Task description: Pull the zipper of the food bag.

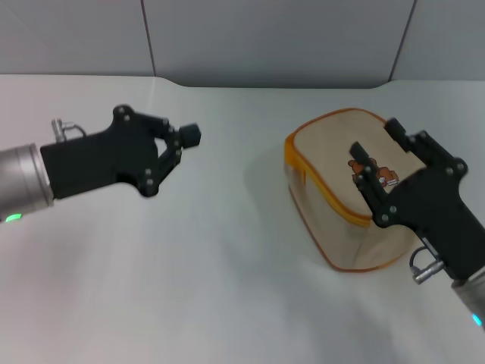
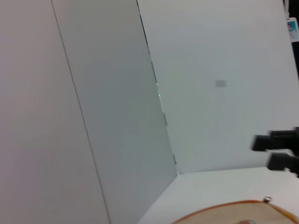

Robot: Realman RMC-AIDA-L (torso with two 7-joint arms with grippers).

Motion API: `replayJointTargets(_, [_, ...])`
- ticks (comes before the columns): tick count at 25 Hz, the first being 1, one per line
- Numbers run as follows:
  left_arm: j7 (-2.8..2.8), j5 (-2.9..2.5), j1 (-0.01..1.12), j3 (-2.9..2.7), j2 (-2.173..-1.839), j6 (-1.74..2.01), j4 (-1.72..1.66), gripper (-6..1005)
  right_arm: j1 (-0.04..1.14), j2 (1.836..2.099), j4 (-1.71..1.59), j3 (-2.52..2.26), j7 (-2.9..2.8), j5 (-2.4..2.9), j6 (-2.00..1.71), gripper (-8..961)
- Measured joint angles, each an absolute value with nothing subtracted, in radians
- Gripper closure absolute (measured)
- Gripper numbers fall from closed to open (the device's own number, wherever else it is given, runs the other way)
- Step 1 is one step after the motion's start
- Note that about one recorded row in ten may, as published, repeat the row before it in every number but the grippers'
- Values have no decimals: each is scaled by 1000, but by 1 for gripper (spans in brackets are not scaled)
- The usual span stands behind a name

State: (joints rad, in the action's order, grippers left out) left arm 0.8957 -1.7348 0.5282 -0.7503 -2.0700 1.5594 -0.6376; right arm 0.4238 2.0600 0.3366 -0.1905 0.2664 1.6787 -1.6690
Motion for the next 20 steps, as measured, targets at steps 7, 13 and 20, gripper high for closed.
replayJointTargets(7, [984, -1754, 460, -782, -2064, 1595, -636, 981, 537, 2070, -148, -215, -698, 1957, -1725, 421])
replayJointTargets(13, [983, -1764, 402, -783, -2051, 1699, -634, 778, 615, 2066, -388, -434, -1077, 2049, -1819, 193])
replayJointTargets(20, [966, -1762, 351, -774, -2035, 1814, -622, 534, 635, 2064, -458, -574, -1117, 2051, -1843, 106])
